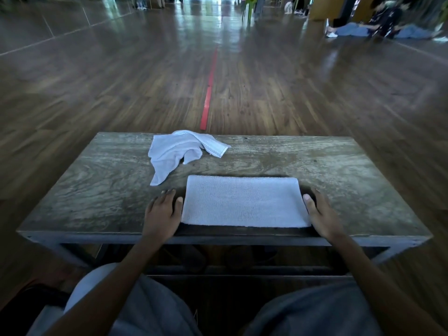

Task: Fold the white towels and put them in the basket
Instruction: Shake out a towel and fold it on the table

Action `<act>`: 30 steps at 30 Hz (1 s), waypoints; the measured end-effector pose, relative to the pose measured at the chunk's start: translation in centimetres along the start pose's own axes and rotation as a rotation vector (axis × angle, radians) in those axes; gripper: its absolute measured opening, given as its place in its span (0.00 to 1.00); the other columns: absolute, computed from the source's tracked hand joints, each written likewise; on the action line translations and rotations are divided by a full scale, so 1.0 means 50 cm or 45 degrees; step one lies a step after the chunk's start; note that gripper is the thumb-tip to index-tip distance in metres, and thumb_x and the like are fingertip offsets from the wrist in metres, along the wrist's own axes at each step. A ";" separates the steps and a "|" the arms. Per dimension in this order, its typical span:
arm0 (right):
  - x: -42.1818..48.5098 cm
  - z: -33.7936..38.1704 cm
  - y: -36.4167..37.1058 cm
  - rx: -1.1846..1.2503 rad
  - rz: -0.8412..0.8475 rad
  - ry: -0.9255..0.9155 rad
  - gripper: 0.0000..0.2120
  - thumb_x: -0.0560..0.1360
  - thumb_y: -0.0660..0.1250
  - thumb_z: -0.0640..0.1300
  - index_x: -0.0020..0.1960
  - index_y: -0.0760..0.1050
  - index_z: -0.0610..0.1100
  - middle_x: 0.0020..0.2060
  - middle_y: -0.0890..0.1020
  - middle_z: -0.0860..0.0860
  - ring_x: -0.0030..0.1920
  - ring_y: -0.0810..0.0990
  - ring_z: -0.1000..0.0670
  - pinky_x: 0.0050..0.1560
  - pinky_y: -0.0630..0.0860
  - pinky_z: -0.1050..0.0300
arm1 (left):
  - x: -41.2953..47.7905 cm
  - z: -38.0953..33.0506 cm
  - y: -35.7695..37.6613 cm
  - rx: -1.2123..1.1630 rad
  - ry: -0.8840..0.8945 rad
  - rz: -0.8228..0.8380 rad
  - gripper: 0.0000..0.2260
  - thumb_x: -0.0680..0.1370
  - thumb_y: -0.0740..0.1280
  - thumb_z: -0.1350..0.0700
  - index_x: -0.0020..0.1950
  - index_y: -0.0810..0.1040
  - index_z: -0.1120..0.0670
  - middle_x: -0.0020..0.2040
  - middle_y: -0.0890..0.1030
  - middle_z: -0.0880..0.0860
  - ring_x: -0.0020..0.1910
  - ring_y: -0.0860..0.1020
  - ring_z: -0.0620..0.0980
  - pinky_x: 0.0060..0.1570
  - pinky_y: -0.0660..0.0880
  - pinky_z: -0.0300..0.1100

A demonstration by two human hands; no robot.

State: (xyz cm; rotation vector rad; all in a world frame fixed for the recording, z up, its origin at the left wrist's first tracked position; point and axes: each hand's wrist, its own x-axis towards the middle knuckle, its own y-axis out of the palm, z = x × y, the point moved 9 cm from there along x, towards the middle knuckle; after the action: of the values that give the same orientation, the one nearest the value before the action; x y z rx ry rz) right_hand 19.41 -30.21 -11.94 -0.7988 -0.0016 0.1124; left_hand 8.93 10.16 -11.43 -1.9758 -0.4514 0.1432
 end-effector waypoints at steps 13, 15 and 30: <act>-0.075 0.053 0.062 -0.687 0.169 -0.537 0.37 0.72 0.35 0.71 0.76 0.46 0.54 0.75 0.48 0.59 0.75 0.42 0.60 0.74 0.40 0.57 | -0.091 -0.141 0.079 0.290 0.528 0.018 0.29 0.81 0.47 0.41 0.72 0.68 0.58 0.72 0.68 0.56 0.73 0.65 0.54 0.71 0.55 0.51; -0.074 0.025 0.065 -0.793 0.187 -0.482 0.40 0.69 0.29 0.73 0.75 0.41 0.55 0.75 0.44 0.59 0.75 0.39 0.60 0.74 0.37 0.56 | -0.091 -0.125 0.089 0.344 0.508 0.050 0.31 0.81 0.43 0.39 0.73 0.66 0.58 0.73 0.67 0.56 0.73 0.64 0.53 0.71 0.57 0.52; 0.146 0.020 0.001 -0.373 0.305 -0.073 0.23 0.81 0.54 0.53 0.73 0.63 0.45 0.67 0.72 0.44 0.64 0.72 0.42 0.60 0.70 0.48 | -0.106 -0.470 0.153 -0.073 0.822 0.120 0.18 0.76 0.60 0.46 0.60 0.78 0.53 0.59 0.78 0.49 0.61 0.73 0.50 0.60 0.53 0.48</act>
State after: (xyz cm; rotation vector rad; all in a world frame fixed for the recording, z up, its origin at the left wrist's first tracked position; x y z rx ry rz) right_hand 26.63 -28.74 -11.58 -1.0868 0.0240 0.3684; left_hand 12.96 -14.61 -8.52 -1.9676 0.0591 -0.4440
